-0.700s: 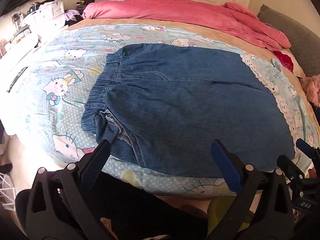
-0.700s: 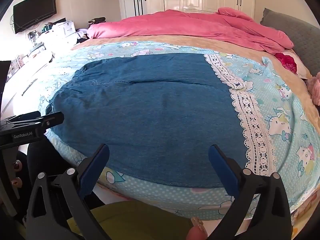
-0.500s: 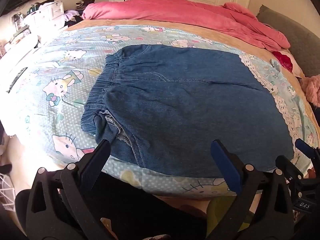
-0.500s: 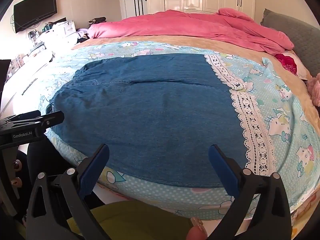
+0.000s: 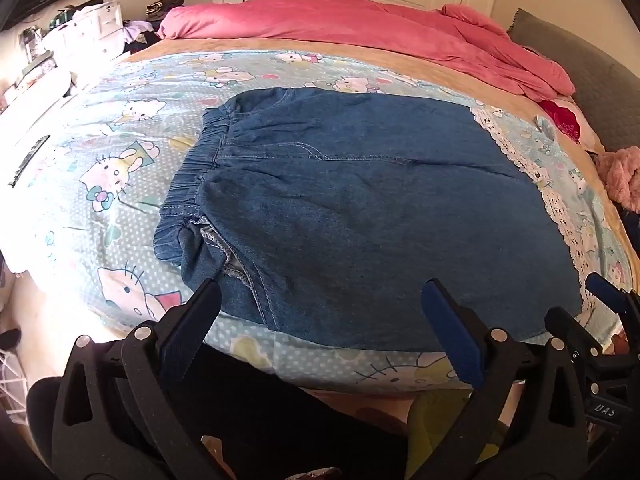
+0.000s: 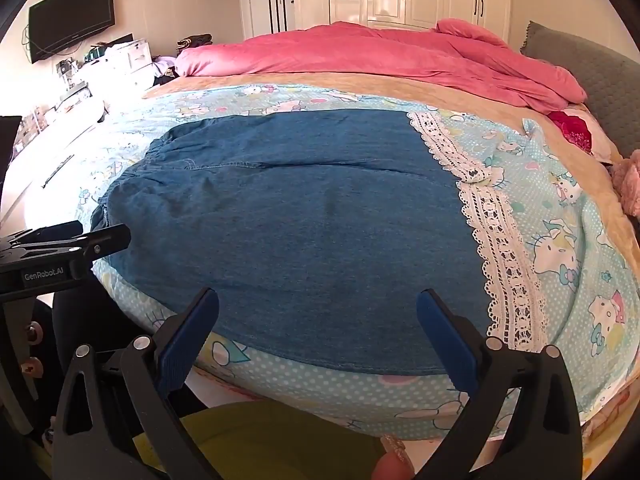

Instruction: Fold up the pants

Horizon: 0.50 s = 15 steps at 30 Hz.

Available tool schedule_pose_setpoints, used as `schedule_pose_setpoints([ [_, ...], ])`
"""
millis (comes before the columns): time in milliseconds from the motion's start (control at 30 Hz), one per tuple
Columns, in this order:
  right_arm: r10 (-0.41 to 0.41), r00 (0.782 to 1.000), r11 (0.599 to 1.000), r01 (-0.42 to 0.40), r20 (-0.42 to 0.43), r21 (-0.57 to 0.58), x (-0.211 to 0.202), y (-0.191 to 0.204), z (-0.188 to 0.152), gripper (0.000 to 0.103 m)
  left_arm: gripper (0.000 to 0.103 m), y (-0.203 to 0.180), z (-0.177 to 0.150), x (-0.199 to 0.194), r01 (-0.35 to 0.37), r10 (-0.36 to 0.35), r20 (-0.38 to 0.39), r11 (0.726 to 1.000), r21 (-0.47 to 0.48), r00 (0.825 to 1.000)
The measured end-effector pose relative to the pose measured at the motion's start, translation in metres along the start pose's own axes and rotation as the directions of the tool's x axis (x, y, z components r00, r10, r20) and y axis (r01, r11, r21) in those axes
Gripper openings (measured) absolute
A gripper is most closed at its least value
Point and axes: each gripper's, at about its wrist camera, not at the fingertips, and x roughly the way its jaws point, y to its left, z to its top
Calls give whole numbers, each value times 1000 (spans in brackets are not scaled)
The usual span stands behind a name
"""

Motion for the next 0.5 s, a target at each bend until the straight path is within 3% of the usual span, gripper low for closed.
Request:
schedule_pose_setpoints([
  [500, -13, 1000, 1000, 13, -3, -4, 0, 1, -1, 99, 94, 2, -2, -2, -2, 1, 11, 1000, 3, 1000],
])
